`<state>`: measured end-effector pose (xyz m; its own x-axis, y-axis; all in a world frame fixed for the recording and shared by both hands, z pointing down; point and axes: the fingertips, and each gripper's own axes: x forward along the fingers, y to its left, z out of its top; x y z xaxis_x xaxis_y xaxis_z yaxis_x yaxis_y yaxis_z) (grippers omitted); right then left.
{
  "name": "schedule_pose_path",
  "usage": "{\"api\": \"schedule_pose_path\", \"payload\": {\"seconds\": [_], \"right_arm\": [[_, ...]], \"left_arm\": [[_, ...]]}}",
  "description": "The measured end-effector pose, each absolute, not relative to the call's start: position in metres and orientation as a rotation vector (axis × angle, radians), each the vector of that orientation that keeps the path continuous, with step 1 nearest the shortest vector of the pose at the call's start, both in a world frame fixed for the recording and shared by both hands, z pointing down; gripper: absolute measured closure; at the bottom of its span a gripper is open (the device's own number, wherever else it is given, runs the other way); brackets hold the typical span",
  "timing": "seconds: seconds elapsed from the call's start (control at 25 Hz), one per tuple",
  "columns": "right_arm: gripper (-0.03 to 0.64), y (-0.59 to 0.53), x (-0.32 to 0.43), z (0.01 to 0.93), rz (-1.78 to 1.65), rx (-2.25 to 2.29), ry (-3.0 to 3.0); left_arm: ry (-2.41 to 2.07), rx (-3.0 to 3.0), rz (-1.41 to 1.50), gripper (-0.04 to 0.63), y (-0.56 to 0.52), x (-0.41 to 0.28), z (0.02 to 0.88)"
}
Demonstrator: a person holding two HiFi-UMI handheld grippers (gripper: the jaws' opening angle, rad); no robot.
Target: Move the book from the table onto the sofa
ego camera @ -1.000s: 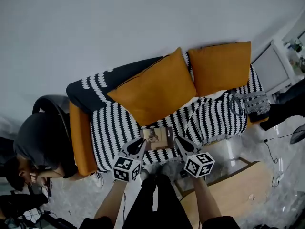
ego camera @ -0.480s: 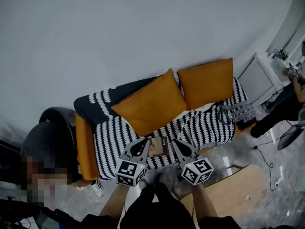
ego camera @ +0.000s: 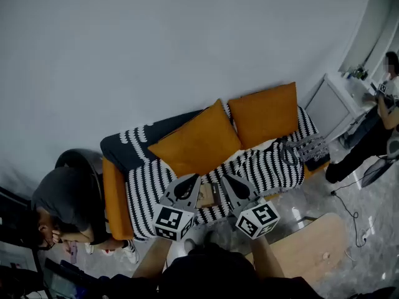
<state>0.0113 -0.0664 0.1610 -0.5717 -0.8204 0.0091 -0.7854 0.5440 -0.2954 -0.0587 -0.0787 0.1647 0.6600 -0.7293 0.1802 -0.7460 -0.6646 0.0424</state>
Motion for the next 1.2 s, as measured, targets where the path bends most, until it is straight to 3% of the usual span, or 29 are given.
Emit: {"api": "schedule_pose_path", "payload": {"seconds": [0.44,1.2], "right_arm": [[0.594,-0.069,0.015,0.137,-0.248,-1.377,2.649],[0.594,-0.071,-0.001,0.142,-0.288,-1.378,2.63]], "left_arm": [[-1.227,2.843,0.135,0.58,-0.082,-0.046,0.137],[-1.208,2.846,0.147,0.58,-0.084,-0.059,0.141]]}}
